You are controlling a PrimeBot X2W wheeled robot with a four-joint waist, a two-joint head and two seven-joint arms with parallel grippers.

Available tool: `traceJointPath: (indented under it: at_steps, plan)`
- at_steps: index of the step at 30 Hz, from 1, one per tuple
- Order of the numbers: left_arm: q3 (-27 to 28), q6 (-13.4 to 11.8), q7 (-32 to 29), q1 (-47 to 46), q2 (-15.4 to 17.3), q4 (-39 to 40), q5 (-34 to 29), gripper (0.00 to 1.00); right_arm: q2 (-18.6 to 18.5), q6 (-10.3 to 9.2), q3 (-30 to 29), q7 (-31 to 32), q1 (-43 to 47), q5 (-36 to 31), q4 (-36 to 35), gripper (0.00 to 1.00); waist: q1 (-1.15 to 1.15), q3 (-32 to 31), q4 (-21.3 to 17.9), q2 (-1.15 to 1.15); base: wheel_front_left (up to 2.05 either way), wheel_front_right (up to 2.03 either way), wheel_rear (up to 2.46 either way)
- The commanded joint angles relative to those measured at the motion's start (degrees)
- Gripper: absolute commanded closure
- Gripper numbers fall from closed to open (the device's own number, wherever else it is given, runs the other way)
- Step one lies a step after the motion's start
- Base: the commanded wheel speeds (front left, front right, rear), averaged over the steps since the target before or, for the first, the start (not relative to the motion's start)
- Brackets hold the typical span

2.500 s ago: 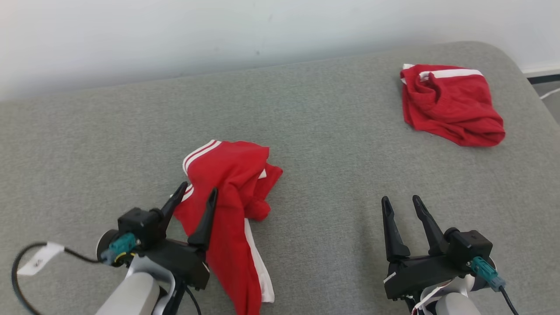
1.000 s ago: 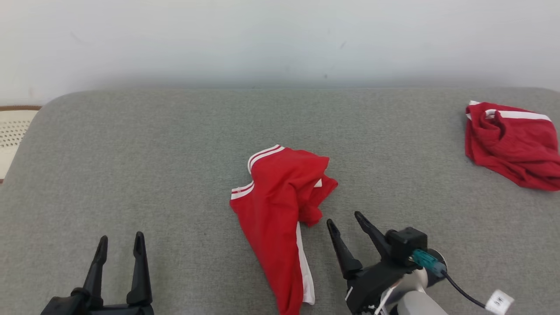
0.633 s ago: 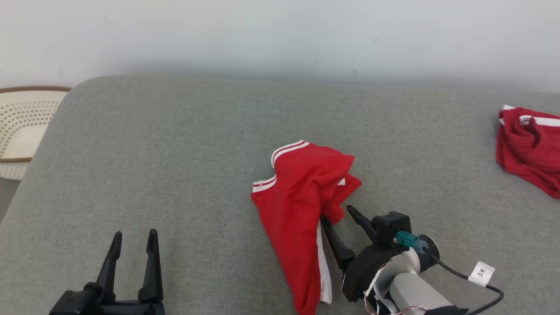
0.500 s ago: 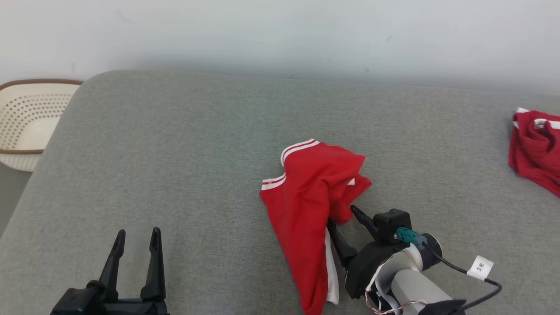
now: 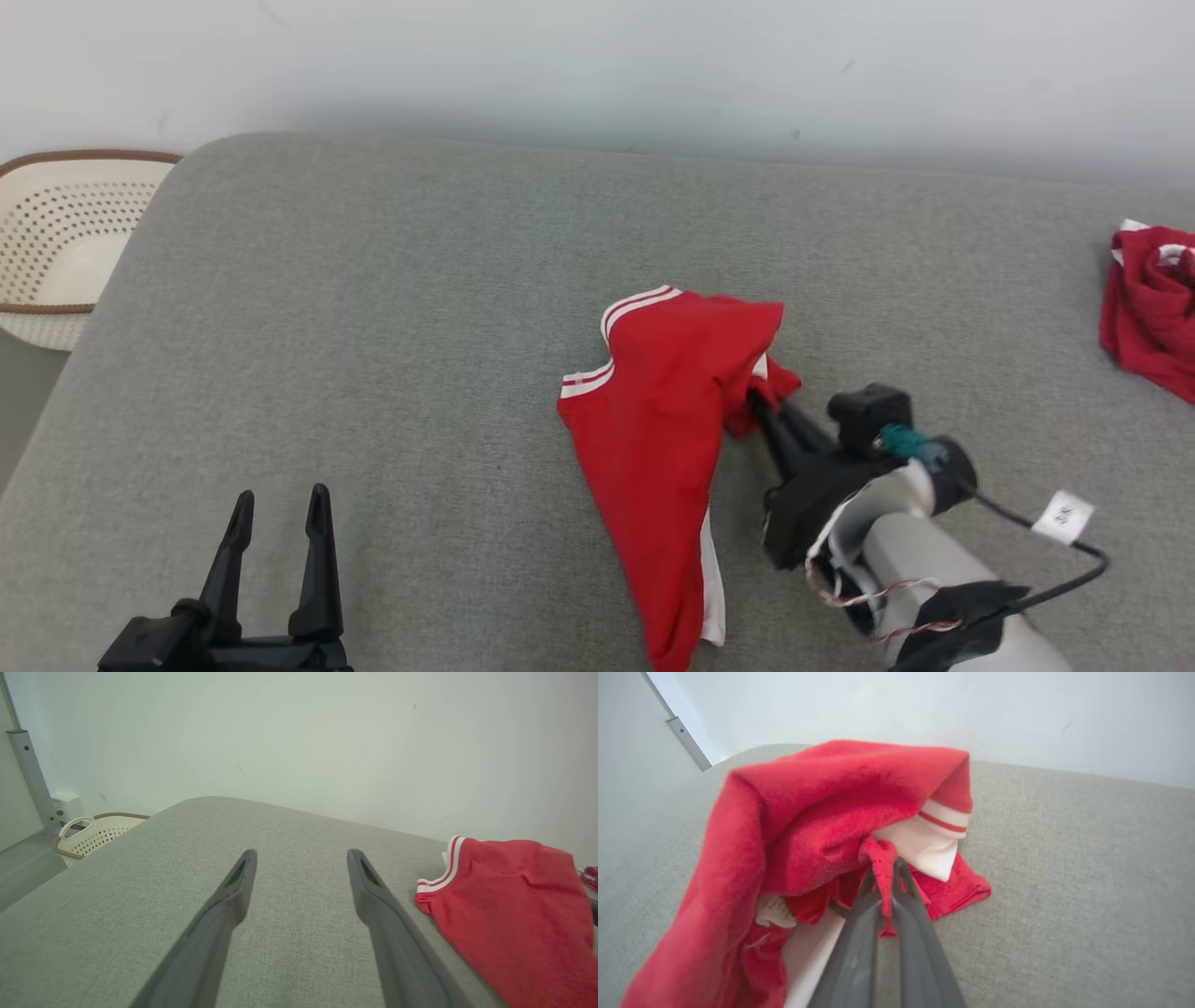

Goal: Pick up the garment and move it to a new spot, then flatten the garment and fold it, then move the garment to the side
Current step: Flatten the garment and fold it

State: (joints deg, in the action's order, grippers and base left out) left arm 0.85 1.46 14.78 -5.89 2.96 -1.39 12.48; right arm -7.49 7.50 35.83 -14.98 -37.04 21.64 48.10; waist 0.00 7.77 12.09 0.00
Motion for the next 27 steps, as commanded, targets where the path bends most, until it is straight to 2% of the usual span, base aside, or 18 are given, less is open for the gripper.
traceJointPath:
  at_steps: [1,9,16,22,27]
  plan:
    - [0.11,0.18,0.44,0.15,-0.04,0.02,0.33,0.00,-1.29,-0.01,-0.69,-0.36,-0.40,-0.70,-1.36,1.00,0.00,-0.32,-0.96,0.00,0.00,0.00,0.00]
    - [-0.41,-0.77,0.43,1.15,-0.05,0.01,1.12,0.00,-6.41,-0.01,-2.40,-0.27,-2.95,-3.65,-10.16,1.00,0.00,-1.56,-3.51,0.00,0.00,0.00,0.00]
    - [-0.58,-1.09,0.43,1.43,-0.05,-0.22,1.31,0.00,-11.89,-0.01,-1.85,1.73,-7.43,-3.79,-15.26,1.00,0.00,-2.50,-4.05,0.00,0.00,0.00,0.00]
    - [-0.30,-1.31,0.43,1.87,-0.05,-0.46,1.53,0.00,-14.18,-0.01,-3.18,4.06,-7.69,-2.66,-19.31,1.00,0.00,-3.11,-3.77,0.00,0.00,0.00,0.00]
    - [0.08,-1.35,0.43,2.18,-0.05,-0.36,1.62,0.00,-14.44,-0.01,-3.51,6.63,-4.80,-1.51,-21.28,1.00,0.00,-3.15,-3.96,0.00,0.00,0.00,0.00]
